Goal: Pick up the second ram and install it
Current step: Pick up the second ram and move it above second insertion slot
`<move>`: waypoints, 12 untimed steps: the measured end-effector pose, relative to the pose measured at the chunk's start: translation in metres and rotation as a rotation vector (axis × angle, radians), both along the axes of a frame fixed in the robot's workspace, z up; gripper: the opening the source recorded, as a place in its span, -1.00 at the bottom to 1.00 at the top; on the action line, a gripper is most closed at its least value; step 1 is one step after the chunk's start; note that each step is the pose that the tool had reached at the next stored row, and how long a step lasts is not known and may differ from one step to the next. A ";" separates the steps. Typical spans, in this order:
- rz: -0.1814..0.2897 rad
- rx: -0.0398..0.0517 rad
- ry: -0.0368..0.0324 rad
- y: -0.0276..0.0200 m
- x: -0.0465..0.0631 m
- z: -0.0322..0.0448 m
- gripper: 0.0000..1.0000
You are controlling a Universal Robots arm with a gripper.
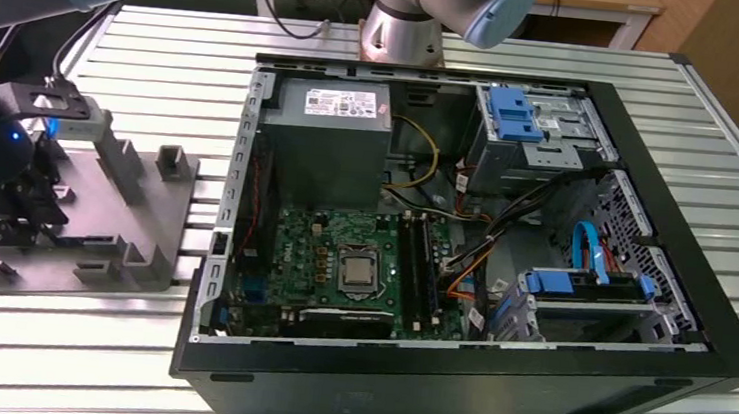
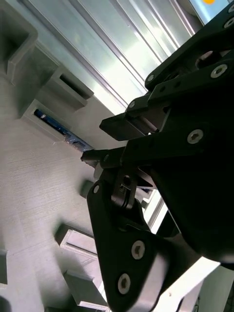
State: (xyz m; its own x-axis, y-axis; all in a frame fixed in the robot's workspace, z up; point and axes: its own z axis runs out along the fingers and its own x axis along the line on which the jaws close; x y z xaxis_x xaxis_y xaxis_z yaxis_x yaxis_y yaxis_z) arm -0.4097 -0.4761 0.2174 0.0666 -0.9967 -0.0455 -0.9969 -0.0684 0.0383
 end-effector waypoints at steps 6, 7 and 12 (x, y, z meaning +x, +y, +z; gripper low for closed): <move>0.000 0.0015 0.0000 0.0000 0.000 -0.0034 -0.29; 0.000 0.0015 0.0001 0.0000 0.000 -0.0039 -0.29; 0.000 0.0018 0.0001 0.0000 0.000 -0.0067 -0.29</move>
State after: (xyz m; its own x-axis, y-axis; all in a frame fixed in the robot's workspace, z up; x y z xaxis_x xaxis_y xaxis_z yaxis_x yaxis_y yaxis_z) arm -0.4097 -0.4761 0.2107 0.0667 -0.9967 -0.0473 -0.9969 -0.0685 0.0383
